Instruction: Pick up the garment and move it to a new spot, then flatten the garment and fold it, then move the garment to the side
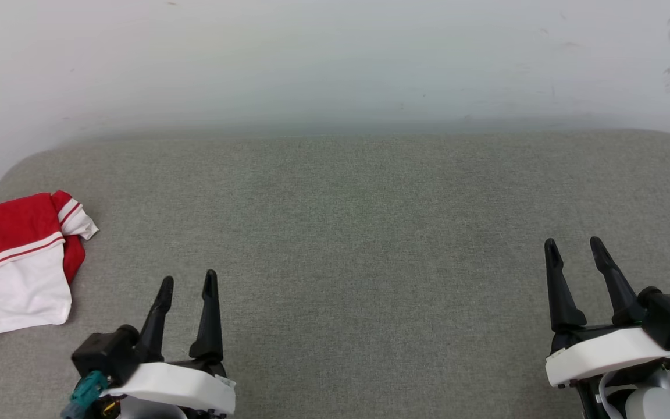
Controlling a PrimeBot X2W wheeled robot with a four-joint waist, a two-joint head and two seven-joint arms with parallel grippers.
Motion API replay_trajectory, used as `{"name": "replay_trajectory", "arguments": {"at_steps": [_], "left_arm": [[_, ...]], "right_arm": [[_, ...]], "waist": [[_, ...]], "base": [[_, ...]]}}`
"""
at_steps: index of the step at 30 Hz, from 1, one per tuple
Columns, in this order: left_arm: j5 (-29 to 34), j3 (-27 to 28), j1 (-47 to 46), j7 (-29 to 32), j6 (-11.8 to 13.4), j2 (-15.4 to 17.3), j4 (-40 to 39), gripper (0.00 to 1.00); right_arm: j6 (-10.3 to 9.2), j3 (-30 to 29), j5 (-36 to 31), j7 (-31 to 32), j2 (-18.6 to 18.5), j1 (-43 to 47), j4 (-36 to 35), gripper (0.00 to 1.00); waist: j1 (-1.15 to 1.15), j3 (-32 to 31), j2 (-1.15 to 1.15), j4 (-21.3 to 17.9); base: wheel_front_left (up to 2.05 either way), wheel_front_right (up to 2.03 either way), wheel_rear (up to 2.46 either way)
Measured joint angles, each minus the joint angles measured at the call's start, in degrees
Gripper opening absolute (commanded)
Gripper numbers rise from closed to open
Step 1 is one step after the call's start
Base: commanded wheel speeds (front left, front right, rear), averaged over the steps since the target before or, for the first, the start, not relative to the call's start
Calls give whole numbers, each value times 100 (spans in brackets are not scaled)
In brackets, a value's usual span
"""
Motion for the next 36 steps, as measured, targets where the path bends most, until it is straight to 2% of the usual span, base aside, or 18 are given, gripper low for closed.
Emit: {"name": "replay_trajectory", "arguments": {"at_steps": [12, 15, 18, 23, 32, 36], "left_arm": [[872, -479, 23, -154, 382, 261, 147, 100], [964, -588, 22, -187, 509, 307, 158, 100], [898, -581, 23, -222, 521, 287, 130, 100], [848, -409, 63, -277, 413, 190, 47, 100], [756, 47, 202, -379, -97, 20, 131, 100], [982, 96, 225, -426, -212, 7, 180, 100]], "right_arm": [[0, 20, -792, -152, 0, -3, -37, 100], [0, 44, -843, -192, 0, -4, -49, 100], [0, 37, -702, -223, 0, -4, -55, 100], [0, 43, -389, -280, 0, -2, -20, 100], [0, 130, 310, -396, 0, 2, 188, 100], [0, 127, 130, -426, 0, 2, 311, 100]], "waist": [[0, 15, 0, -13], [0, 17, 0, -14], [0, 17, 0, -14], [-1, 20, 0, -15], [-1, -1, 0, -29], [-1, -9, 0, -40]], "base": [[0, 0, 0], [0, 0, 0], [0, 0, 0], [0, 0, 0], [0, 0, 0], [0, 0, 0]]}}
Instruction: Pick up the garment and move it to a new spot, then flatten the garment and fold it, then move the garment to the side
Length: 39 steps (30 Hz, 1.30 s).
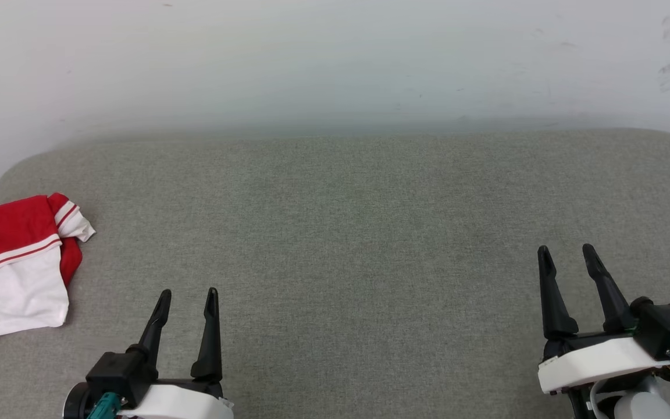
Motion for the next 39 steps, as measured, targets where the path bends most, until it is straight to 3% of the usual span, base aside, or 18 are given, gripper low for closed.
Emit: {"name": "replay_trajectory", "arguments": {"at_steps": [11, 21, 29, 39], "left_arm": [[500, -167, 26, -102, 19, -5, 141, 100], [437, -185, 25, -103, 51, -5, 151, 100], [433, -108, -19, -112, 57, -7, 204, 100], [487, 23, 34, -118, 51, -7, 248, 100]], "right_arm": [[0, 5, -654, -108, 0, -3, 32, 100], [0, 131, -555, -119, -1, -1, -5, 100], [0, 421, -503, -120, -1, 60, -68, 100], [1, 684, -420, -121, 0, 169, 14, 100]], "waist": [[0, 11, 0, -5], [0, 49, 0, 96], [0, 56, 0, 491], [0, -24, 0, 1295]], "base": [[0, 0, 0], [0, 0, 0], [0, 0, 0], [0, 0, 0]]}}
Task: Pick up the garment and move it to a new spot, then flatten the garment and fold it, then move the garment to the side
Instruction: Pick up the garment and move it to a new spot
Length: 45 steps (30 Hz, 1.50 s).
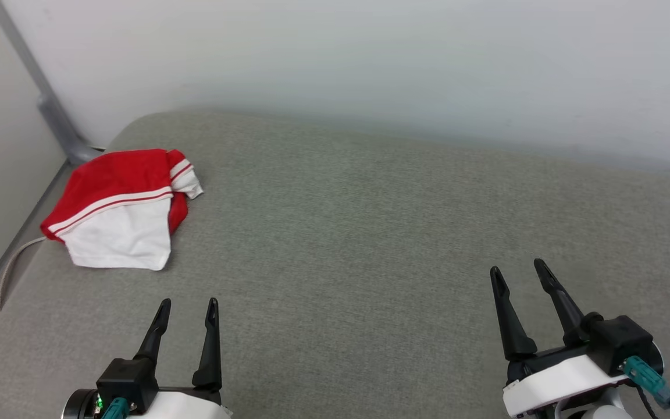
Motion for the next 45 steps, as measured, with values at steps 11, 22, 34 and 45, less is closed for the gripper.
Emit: {"name": "replay_trajectory", "arguments": {"at_steps": [11, 22, 34, 45], "left_arm": [[201, 69, 122, -1, -59, 1, -14, 100], [241, 11, 243, 0, -48, 0, -116, 100], [191, 37, 262, -1, -56, 0, -81, 100], [-49, 316, -160, 0, -312, 78, 267, 100]], "right_arm": [[0, 182, 116, 0, 0, 38, 62, 100], [0, 285, 201, 0, 0, 103, 69, 100], [-1, 346, 215, 0, 0, 100, 57, 100], [0, 238, -192, 1, 1, -179, -20, 100]], "waist": [[0, -112, 0, 937], [-1, -265, 0, 1517], [0, -163, 0, 1617], [0, 348, 0, 1339]], "base": [[0, 0, 0], [0, 0, 0], [0, 0, 0], [0, 0, 0]]}}
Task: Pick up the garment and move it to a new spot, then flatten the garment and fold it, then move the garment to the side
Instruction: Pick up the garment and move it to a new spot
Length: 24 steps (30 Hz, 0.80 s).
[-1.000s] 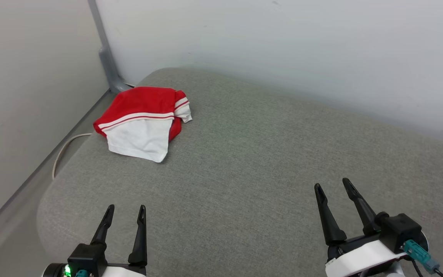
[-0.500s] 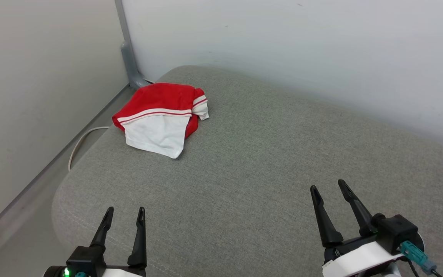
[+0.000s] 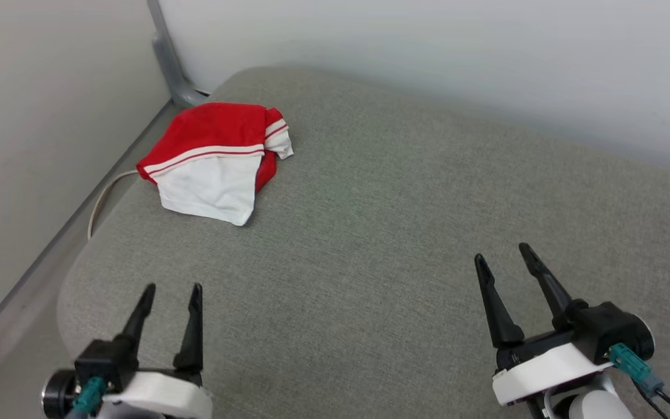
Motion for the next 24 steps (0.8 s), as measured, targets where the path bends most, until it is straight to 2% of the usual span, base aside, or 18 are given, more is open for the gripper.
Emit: {"name": "replay_trajectory", "arguments": {"at_steps": [5, 7, 14, 17, 19, 21, 24], "left_arm": [[-245, -148, -748, -1, -70, 403, 466, 100], [-394, -334, -1175, 98, -75, 706, 814, 100], [-1416, -1133, -2790, 1088, -85, 2011, 1617, 100], [-1956, -1459, -3334, 1791, -87, 2468, 1829, 100], [-2096, -1659, -3595, 2184, -89, 2839, 1948, 100], [-2318, -1759, -3830, 2470, -87, 3099, 2068, 100], [-2622, -1986, -4086, 2803, -88, 3295, 2228, 100]], "right_arm": [[0, -115, -311, -1, 3, -228, -54, 100], [0, -147, -457, -1, 4, -303, -82, 100], [0, -218, -821, -1, 7, -561, -296, 100], [0, -255, -939, -1, 4, -628, -378, 100], [0, -267, -969, 0, 0, -662, -415, 100], [0, -279, -993, 0, 0, -703, -447, 100], [0, -313, -1028, 0, -1, -742, -470, 100]], "waist": [[0, 474, 0, -199], [0, 680, 0, -285], [1, 1412, 0, -595], [1, 1711, 0, -730], [1, 1899, 0, -820], [1, 2075, 0, -910], [1, 2309, 0, -1043]], "base": [[0, 0, 0], [0, 0, 0], [0, 0, 0], [0, 0, 0], [0, 0, 0], [0, 0, 0], [0, 0, 0]]}}
